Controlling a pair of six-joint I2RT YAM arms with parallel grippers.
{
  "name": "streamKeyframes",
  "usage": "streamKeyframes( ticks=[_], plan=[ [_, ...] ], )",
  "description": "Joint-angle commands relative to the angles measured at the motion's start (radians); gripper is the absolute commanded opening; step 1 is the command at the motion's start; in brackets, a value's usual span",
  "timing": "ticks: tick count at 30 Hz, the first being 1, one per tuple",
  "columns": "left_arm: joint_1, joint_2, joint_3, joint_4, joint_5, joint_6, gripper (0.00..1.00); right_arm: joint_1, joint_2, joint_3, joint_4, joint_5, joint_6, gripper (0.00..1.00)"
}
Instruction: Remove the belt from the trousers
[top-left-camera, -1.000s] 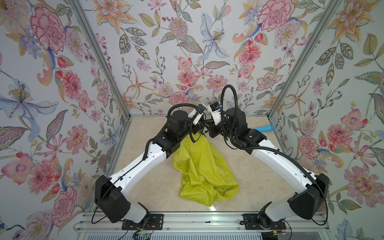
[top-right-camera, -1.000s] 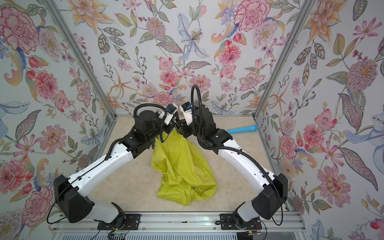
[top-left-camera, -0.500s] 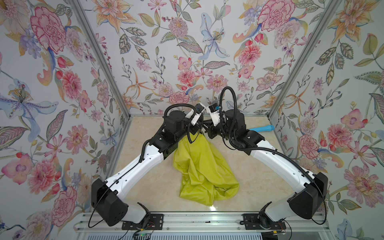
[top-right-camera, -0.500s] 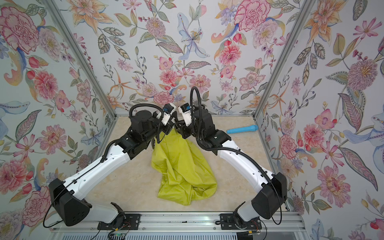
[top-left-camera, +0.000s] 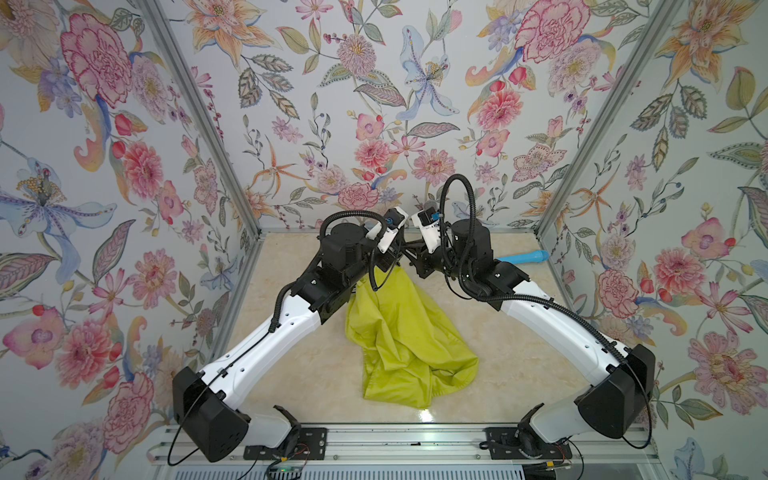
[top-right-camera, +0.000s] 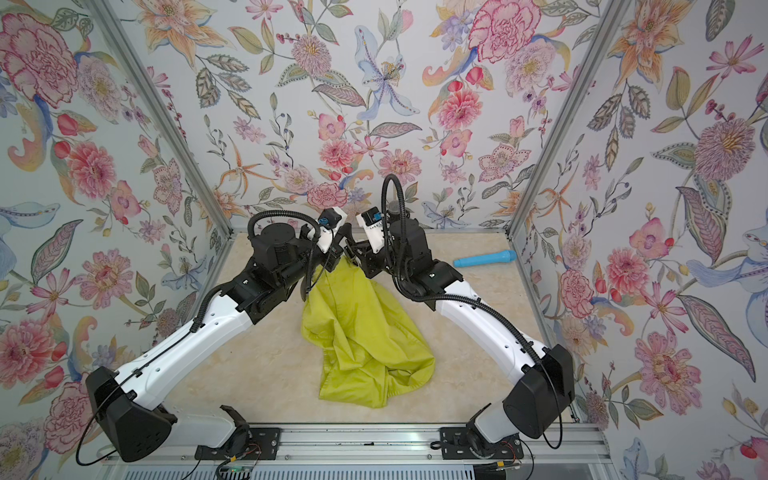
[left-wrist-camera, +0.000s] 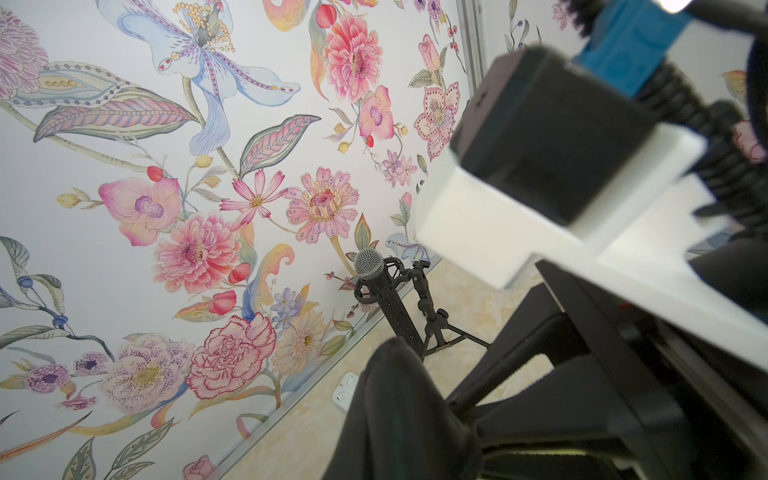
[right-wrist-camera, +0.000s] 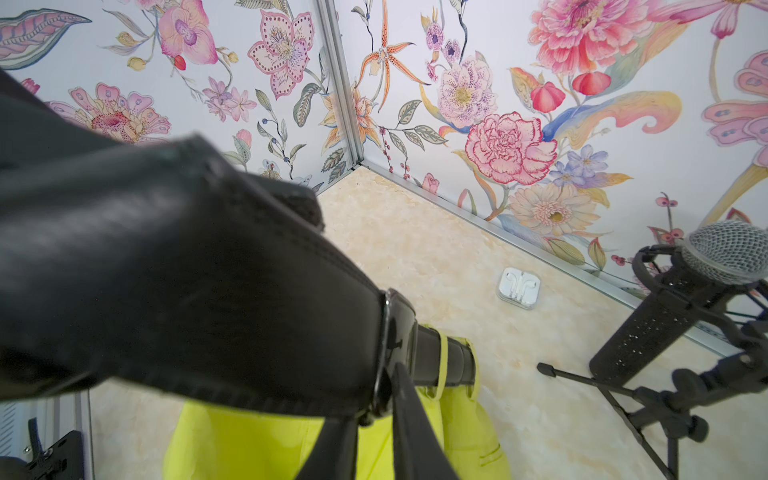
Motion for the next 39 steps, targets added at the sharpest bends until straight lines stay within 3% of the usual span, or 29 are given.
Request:
streamKeyframes(
  ticks=[1,5,24,39],
  plan=[
    [-0.020,-0.133,0.031,0.248,0.143,-0.044,0.00,-0.042,0.072,-0.043,-0.091,0.082,0.027,0.09],
    [-0.020,-0.130,0.032,0.241,0.133,-0.037,0.00,-0.043,0.079,-0.041,-0.091,0.071,0.030,0.06],
    [-0.019,-0.178,0.021,0.329,0.184,-0.060,0.00,-0.046,0.115,-0.046,-0.092,0.046,0.039,0.14],
    [-0.018,-0.193,0.045,0.353,0.201,-0.066,0.00,-0.060,0.149,-0.056,-0.091,-0.002,0.053,0.10]
  ],
)
